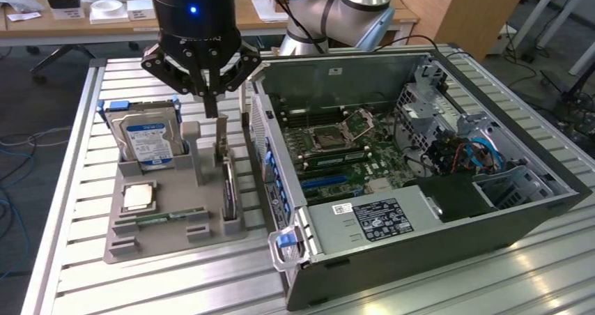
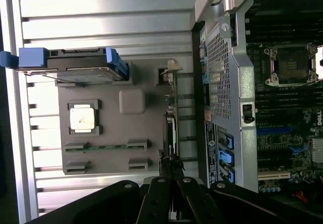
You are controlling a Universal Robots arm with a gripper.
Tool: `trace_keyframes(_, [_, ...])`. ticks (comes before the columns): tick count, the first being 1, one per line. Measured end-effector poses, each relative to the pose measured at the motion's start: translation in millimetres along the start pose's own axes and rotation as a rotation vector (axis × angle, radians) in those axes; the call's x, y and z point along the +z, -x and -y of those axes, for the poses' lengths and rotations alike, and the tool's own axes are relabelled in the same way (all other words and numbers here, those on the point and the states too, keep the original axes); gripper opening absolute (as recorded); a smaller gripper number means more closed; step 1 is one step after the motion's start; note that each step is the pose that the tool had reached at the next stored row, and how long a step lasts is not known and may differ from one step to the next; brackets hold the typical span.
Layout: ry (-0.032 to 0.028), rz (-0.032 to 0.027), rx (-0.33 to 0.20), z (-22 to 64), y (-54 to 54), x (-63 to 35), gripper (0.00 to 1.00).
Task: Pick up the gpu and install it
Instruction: 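Pick up the gpu and move the gpu toward the slot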
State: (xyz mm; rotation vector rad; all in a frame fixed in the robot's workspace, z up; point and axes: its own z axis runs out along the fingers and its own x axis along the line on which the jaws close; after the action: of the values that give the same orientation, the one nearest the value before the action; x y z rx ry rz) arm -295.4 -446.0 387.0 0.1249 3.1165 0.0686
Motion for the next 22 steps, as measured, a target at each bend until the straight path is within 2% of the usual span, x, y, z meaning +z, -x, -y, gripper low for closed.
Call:
trace_keyframes(4, [0.0000, 0.0000, 0.000, 0.0, 0.0, 0.0, 0.15])
trace_keyframes(6, [0.0000, 0.0000, 0.000, 0.0, 0.0, 0.0, 0.27])
trace_keyframes(7, [0.0000, 0.0000, 0.000, 0.0, 0.0, 0.0, 0.27])
trace_keyframes(9, [0.0000, -0.0001, 0.000, 0.0, 0.0, 0.0, 0.38])
trace_keyframes(10, [0.0000, 0.0000, 0.000, 0.0, 0.0, 0.0, 0.38])
trace_keyframes(11, [0.0000, 0.0000, 0.000, 0.0, 0.0, 0.0, 0.45])
trace_keyframes(15, [0.0000, 0.0000, 0.000, 0.1, 0.0, 0.7, 0.45])
trace_keyframes(22, [0.0000, 0.0000, 0.000, 0.6, -0.3, 12.7, 0.45])
